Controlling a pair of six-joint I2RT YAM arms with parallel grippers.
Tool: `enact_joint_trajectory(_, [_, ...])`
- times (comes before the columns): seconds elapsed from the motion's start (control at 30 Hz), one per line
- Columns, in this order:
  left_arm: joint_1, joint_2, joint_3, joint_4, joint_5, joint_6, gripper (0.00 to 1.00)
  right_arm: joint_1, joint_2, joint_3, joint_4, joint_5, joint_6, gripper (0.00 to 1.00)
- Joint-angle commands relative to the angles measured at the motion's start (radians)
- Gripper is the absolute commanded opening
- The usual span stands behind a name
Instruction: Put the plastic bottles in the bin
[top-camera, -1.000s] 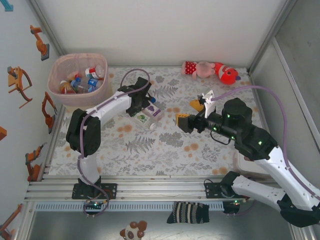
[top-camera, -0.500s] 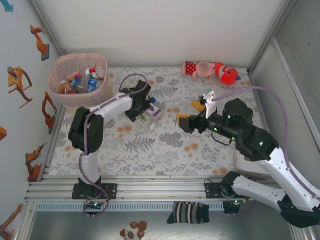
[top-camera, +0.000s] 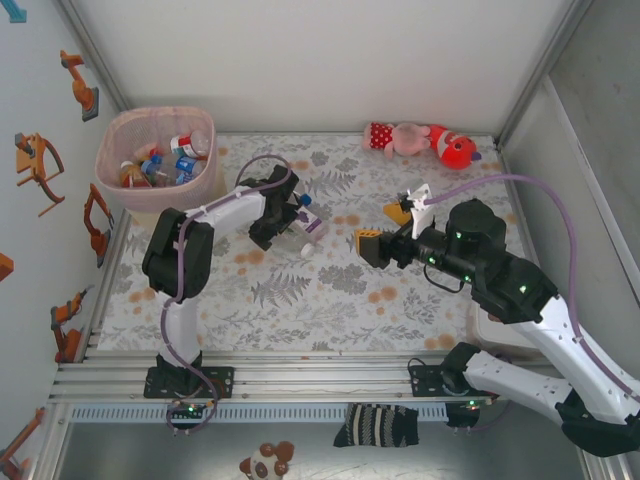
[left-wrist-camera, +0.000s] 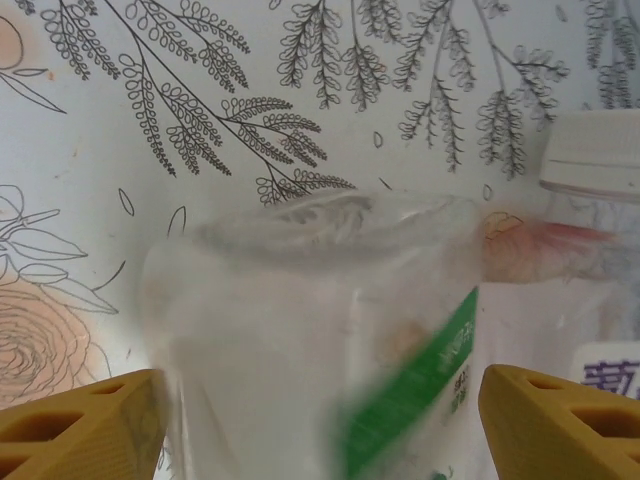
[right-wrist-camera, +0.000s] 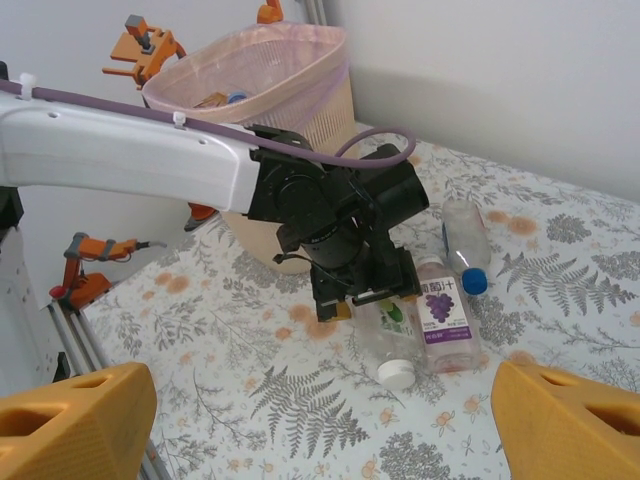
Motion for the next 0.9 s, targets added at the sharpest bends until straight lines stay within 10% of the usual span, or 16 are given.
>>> enact_joint_trajectory(0.0, [0.003, 0.021, 0.005, -0.025, 0.018, -0.02, 0.8, 0.005, -0.019, -0.009, 0.003, 0.029, 0.007, 0.86])
enact_joint_trajectory(0.87, [-0.004, 0.005, 0.028, -0.017, 0.026, 0.024, 0.66, 0.006, -0.033, -0.015, 0.0, 0.039, 0.006, 0.86])
